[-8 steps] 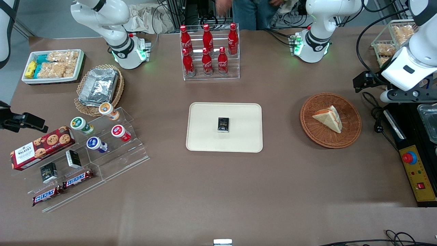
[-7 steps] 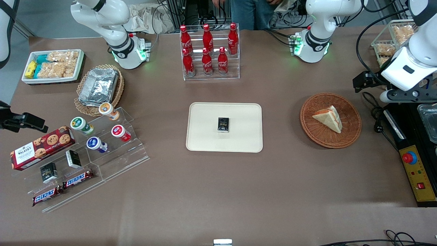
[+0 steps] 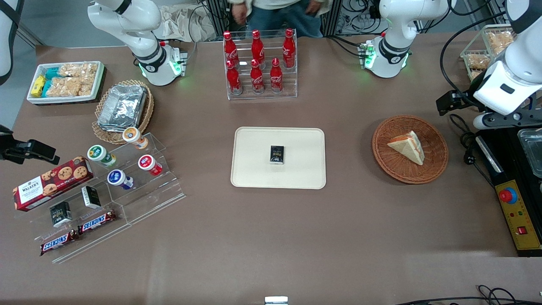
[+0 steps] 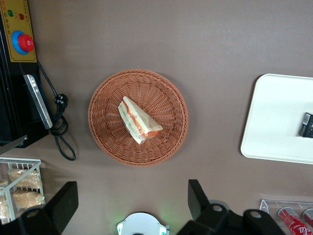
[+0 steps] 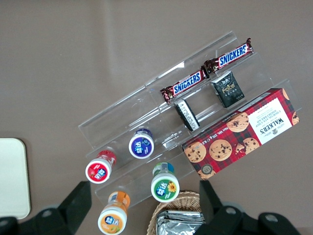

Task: Place sandwich from basket to tray
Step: 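Move the left gripper over the wicker basket above the sandwich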

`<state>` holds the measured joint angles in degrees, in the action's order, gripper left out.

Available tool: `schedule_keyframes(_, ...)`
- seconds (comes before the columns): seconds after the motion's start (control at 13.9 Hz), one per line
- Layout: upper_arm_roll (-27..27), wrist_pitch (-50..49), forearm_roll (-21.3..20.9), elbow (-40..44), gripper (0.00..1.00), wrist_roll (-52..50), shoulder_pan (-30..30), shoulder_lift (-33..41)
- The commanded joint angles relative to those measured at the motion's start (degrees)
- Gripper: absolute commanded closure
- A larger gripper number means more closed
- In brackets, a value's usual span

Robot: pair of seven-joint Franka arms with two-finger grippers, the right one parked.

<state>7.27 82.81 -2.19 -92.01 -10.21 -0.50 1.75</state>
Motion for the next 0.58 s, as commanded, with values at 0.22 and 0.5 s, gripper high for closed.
schedule_keyframes(0.22, -1.38, -0.2, 4.56, -10.43, 0.0, -1.21, -4.95, 7.89)
schedule_keyframes(0.5, -1.03, 7.86, 4.56, -28.0, 0.0, -10.57, -8.2, 20.19)
